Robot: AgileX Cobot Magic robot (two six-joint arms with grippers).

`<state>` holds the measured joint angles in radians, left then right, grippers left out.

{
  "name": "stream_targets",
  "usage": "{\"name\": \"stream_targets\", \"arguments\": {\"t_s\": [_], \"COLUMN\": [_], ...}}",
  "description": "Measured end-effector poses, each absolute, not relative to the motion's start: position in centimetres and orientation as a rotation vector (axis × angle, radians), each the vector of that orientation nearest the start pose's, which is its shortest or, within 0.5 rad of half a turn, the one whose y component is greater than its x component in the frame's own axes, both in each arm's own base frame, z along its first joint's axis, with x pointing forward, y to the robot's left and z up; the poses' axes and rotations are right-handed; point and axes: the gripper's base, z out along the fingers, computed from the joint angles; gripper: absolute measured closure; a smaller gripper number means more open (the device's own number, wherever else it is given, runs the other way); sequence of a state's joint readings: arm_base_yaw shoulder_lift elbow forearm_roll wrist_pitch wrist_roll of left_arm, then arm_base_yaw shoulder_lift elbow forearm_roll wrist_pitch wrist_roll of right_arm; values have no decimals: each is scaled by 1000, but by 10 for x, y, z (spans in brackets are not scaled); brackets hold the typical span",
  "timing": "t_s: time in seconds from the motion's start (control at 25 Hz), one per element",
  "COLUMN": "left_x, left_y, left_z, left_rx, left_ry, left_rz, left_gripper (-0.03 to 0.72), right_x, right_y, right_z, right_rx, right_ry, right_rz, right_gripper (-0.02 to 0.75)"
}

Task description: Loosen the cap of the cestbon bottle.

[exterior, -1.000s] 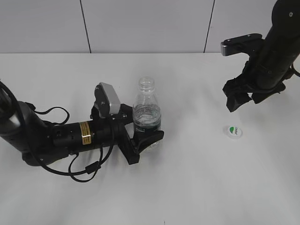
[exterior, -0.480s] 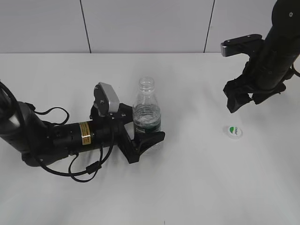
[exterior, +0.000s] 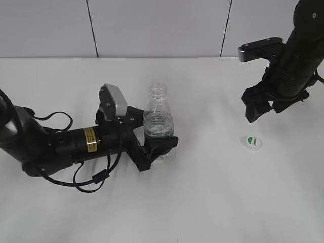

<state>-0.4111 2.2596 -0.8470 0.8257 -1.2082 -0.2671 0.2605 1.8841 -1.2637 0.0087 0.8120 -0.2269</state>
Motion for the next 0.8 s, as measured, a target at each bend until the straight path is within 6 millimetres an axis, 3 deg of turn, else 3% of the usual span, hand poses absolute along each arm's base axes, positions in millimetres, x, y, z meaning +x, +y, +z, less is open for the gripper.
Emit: {"name": "stream_targets", "arguments": {"t_s": [0.8], "left_x": [305], "left_y": [-200], "left_z": [157], "left_rx": [862], "left_ry": [1402], "left_rz": [-945], "left_gripper": [124], "right_x": [357], "right_y": [96], "right_z": [182], "right_rx": [-706], "right_ry": [2848], "right_rz": [15], "right_gripper": [173]}}
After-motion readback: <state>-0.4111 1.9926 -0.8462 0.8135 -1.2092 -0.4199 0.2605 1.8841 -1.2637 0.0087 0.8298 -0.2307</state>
